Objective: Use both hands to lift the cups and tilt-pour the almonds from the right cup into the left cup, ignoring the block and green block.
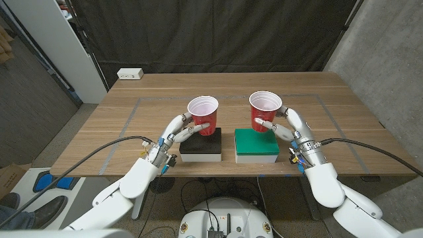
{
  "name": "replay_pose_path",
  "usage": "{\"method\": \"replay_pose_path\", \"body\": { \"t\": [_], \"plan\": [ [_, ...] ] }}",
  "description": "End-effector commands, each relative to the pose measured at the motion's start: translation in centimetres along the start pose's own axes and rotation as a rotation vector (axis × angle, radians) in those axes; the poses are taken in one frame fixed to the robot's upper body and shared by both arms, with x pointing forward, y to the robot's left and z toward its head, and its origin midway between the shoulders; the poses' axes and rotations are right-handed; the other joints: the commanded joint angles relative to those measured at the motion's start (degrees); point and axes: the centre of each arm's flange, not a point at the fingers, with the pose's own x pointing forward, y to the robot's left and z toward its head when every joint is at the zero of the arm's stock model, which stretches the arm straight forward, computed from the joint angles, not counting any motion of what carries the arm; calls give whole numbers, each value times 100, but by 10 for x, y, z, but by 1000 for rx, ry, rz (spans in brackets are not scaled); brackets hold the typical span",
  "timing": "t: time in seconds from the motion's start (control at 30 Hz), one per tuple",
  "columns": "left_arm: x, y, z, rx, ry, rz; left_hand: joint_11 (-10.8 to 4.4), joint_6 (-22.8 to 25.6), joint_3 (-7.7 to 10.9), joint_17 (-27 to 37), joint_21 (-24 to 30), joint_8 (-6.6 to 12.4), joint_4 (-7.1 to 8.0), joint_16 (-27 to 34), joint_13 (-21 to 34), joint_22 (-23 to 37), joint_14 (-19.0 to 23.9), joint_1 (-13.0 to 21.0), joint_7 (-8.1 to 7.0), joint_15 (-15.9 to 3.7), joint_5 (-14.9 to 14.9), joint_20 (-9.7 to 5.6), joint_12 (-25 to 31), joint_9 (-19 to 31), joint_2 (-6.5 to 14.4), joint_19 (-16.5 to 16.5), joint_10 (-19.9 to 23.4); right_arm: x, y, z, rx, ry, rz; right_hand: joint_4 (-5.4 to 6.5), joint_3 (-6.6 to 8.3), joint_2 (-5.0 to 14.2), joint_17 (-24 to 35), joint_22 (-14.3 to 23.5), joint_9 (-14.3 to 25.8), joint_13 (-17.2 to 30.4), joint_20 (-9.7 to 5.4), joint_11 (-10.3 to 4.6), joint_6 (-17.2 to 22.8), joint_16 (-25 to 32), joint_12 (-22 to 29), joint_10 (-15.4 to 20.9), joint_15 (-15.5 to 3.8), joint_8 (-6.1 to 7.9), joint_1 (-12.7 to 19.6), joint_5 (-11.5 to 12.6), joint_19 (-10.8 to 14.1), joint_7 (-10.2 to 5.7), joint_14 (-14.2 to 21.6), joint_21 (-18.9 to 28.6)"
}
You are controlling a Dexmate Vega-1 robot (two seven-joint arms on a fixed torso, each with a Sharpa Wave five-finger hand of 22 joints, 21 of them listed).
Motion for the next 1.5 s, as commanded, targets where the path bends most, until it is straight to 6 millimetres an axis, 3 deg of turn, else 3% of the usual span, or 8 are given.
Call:
{"method": "replay_pose_path", "body": {
  "t": [0.03,0.5,0.6,1.5],
  "plan": [
    [14,-5,3,3,-17,-45,-1,70,6,6,22,23,-2,0,32,26,45,9,-14,-273,34,-173,3,14,70,45,39,7,3,1,-7,-10,16,-3,-17,28,16,20,23,21,-12,-13,66,39,-13,55,-195,31,47,-12,55,-7,62,38],
    [33,-17,6,5,-34,-124,14,117,17,5,25,30,1,-5,33,26,80,3,0,-272,36,-159,3,15,78,73,73,13,2,9,-54,-42,35,-2,-27,39,33,22,22,23,-12,-23,107,53,-19,103,-204,35,64,-27,75,-17,84,39],
    [34,-18,6,9,-31,-138,168,124,22,3,20,23,-3,-12,34,27,88,4,0,-268,38,-158,-4,15,78,75,73,16,2,12,-67,-50,39,-2,-30,41,38,23,22,23,-16,-25,115,63,-24,106,-199,36,68,-31,79,-20,105,39],
    [45,-17,17,87,-40,-186,191,193,41,1,19,31,-13,-20,34,27,119,21,2,-270,43,-128,-6,16,93,99,109,43,2,28,-188,-134,64,-4,-59,57,79,29,20,28,-39,-46,305,113,-27,257,-246,80,105,-70,158,-46,201,55]
  ]
}}
